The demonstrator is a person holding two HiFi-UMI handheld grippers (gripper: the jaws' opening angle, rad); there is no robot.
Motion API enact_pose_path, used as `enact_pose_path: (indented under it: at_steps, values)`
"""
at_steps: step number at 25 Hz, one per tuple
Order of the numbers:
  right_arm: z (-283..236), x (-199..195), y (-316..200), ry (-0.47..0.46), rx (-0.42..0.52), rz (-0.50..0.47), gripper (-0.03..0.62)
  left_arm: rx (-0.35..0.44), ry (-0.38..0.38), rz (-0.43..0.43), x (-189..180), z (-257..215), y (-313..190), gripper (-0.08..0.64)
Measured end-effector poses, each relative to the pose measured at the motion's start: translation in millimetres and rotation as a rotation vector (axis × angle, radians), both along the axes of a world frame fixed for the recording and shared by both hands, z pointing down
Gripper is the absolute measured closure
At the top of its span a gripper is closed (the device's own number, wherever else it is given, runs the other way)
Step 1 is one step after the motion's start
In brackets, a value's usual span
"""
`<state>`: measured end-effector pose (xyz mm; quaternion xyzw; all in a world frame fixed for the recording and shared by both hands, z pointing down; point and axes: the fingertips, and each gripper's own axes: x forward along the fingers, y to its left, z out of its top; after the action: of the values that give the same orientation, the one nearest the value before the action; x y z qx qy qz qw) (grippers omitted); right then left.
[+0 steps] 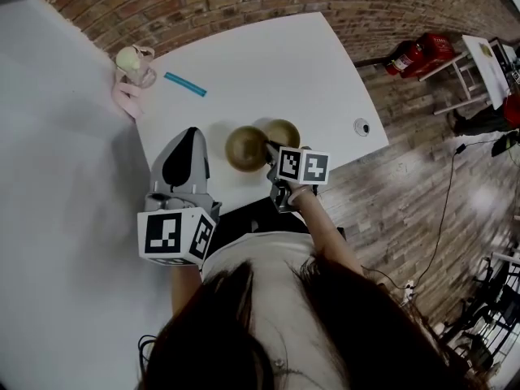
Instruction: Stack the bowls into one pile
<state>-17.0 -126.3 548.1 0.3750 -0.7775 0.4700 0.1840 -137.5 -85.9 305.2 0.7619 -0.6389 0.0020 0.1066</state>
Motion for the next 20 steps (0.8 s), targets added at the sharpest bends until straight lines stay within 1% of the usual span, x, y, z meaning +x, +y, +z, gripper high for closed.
enact_pose_path:
  at_steps: [4,20]
  values:
    - [-1.4,11.8,-2.9,-0.002,0.004,0.030,0.566,0.006,0.006,0.026,10.4,-2.2,-4.8,0.560]
    - [-3.3,54.6,-9.2,-0.007,0.006,0.134,0.566,0.005,-0.013,0.122,48.4,-3.9,-20.0,0.560]
